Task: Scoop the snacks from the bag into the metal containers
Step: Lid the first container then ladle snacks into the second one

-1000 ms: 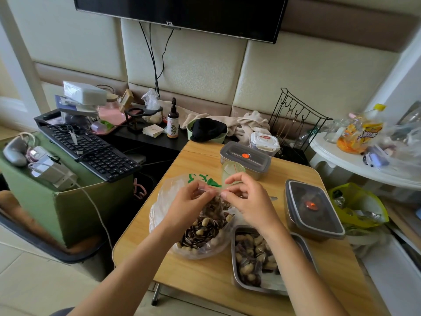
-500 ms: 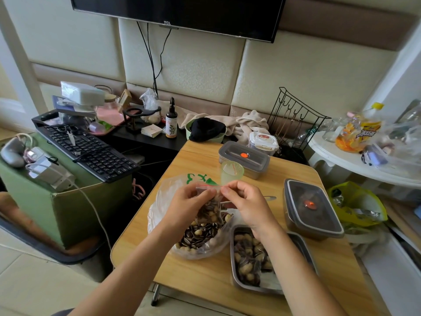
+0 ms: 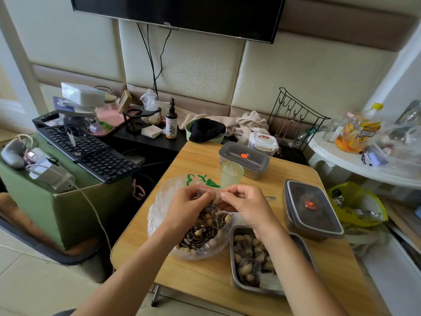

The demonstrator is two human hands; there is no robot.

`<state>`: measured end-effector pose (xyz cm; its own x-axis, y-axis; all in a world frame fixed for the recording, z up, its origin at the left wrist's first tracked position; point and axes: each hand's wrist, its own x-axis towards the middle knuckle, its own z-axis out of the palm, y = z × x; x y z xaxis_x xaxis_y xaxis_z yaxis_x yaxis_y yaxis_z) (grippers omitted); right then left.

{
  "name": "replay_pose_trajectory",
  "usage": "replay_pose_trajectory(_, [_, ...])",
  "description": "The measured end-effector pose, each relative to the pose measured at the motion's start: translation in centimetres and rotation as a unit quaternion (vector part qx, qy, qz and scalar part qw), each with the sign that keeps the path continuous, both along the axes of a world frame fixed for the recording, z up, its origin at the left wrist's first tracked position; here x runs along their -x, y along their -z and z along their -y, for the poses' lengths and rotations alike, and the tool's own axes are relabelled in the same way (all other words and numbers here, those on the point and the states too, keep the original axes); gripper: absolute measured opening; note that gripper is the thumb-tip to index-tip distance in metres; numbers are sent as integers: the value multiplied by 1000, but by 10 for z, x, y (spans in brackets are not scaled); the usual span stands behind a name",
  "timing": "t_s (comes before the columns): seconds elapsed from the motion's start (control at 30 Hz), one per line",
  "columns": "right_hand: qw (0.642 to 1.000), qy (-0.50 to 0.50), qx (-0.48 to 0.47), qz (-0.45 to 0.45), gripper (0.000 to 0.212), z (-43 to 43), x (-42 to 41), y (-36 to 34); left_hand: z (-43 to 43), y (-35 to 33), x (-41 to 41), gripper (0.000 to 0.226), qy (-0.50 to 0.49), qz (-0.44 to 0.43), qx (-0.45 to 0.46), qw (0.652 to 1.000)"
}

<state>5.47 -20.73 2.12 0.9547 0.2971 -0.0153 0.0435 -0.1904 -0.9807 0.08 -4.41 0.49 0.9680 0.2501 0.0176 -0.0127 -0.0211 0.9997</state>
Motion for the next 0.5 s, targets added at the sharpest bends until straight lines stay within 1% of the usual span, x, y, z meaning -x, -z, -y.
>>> replay_pose_trajectory(0.07, [1000,3,0,0,6,-1,1,0,0,1,0,11,2,2,-10,1000])
replay_pose_trajectory(0.2, [1000,-3,-12,-6,3,2,2,-2,0,-1,1,13,14,6,0,1000])
replay_pose_trajectory(0.3, [1000,-13,-9,-13,5,4,1,-3,0,-2,2,13,14,10,1,1000])
replay_pose_trajectory(0.5, [1000,-5,7,4,4,4,2,-2,0,2,0,10,1,19,-33,999])
